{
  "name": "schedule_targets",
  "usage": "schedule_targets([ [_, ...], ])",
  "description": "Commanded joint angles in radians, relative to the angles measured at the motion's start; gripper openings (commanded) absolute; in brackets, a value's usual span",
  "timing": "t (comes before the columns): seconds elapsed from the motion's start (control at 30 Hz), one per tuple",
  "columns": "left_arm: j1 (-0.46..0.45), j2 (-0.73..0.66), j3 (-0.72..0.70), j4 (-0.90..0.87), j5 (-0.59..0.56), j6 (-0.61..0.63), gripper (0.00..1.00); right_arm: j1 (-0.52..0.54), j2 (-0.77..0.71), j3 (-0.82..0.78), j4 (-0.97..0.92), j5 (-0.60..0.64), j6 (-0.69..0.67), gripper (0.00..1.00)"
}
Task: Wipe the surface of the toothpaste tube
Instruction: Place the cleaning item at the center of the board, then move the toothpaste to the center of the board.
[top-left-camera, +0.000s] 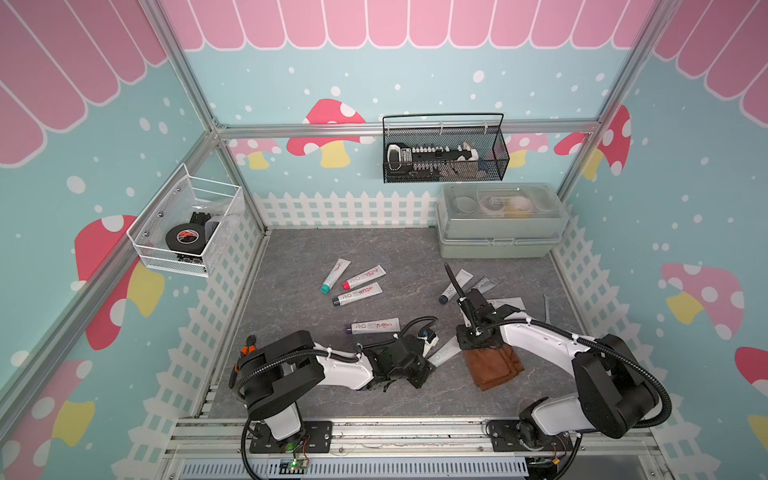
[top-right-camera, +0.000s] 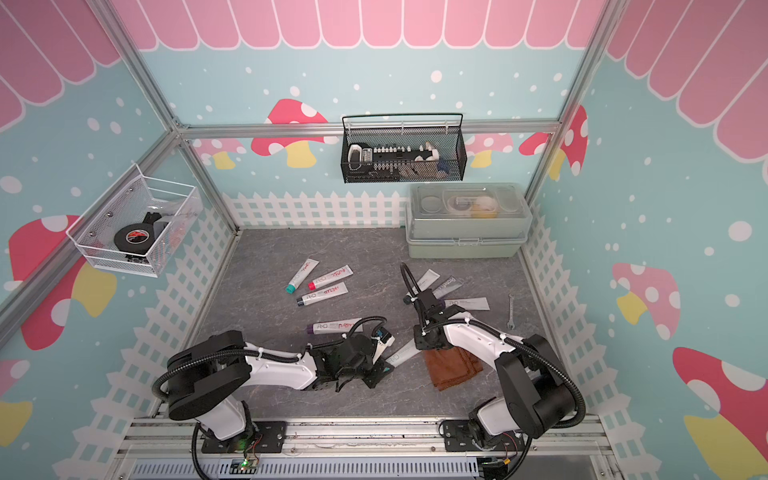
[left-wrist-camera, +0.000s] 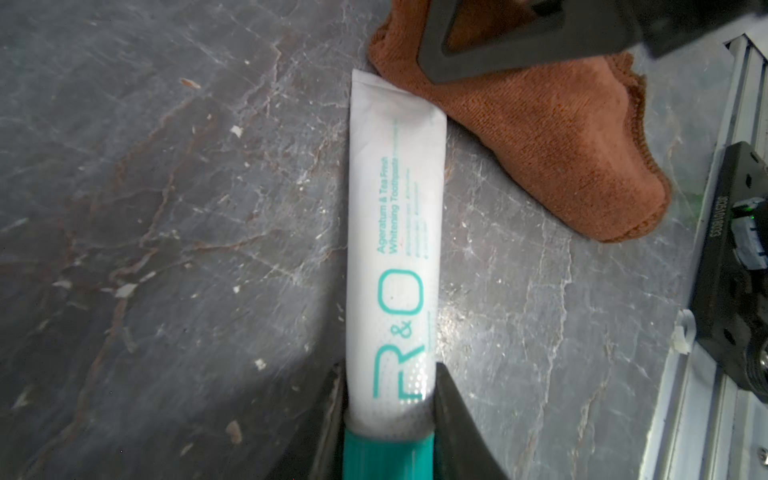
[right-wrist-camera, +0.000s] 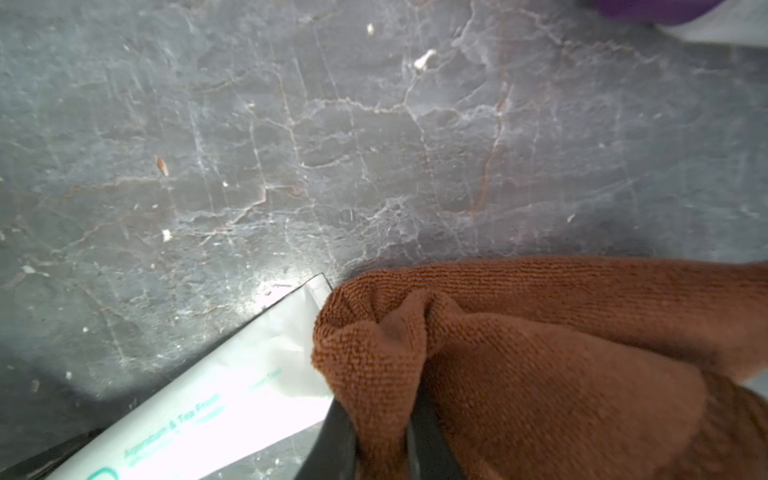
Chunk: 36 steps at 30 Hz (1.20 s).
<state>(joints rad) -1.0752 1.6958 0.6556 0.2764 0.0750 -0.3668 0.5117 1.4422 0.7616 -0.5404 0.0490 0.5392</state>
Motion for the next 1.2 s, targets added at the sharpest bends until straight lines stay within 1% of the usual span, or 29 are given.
schedule_targets([
  [0.0,0.020,0.002,-0.019,-0.055,-0.040,-0.017,0.28,0.001,0.009,-0.024,-0.036,-0.085,-0.020,0.14],
  [0.1,0.020,0.004,-0.017,-0.055,-0.043,-0.020,0.28,0.007,-0.019,-0.025,-0.026,-0.144,-0.021,0.14],
  [0.13,0.021,0.002,-0.017,-0.057,-0.047,-0.021,0.28,0.007,-0.033,-0.024,-0.030,-0.142,-0.020,0.15],
  [0.23,0.041,-0.010,-0.003,-0.092,-0.086,-0.026,0.28,0.004,-0.063,-0.012,-0.070,-0.054,-0.016,0.15],
  [0.3,0.067,-0.026,0.011,-0.125,-0.106,-0.026,0.28,-0.006,-0.059,-0.008,-0.084,0.005,-0.011,0.17],
  [0.37,0.099,-0.046,0.022,-0.150,-0.110,-0.028,0.28,-0.020,-0.041,-0.004,-0.089,0.016,-0.007,0.23],
  [0.43,0.128,-0.066,0.039,-0.184,-0.121,-0.028,0.28,-0.025,-0.018,-0.003,-0.075,-0.013,-0.008,0.34],
  [0.53,0.160,-0.073,0.081,-0.235,-0.130,-0.021,0.29,-0.025,-0.001,-0.004,-0.055,-0.035,-0.008,0.48],
  [0.63,0.182,-0.049,0.137,-0.276,-0.128,-0.009,0.29,-0.025,-0.014,-0.008,-0.051,-0.036,-0.008,0.60],
  [0.73,0.197,0.004,0.205,-0.295,-0.119,0.010,0.29,-0.024,-0.061,-0.012,-0.061,-0.019,-0.010,0.66],
  [0.87,0.228,0.099,0.302,-0.330,-0.117,0.029,0.29,-0.024,-0.140,-0.019,-0.083,-0.011,-0.015,0.68],
  [1.03,0.288,0.220,0.481,-0.468,-0.168,0.032,0.29,-0.024,-0.227,-0.036,-0.097,0.000,-0.018,0.68],
  [1.17,0.321,0.271,0.571,-0.501,-0.147,0.046,0.29,-0.025,-0.237,-0.038,-0.095,0.001,-0.018,0.68],
])
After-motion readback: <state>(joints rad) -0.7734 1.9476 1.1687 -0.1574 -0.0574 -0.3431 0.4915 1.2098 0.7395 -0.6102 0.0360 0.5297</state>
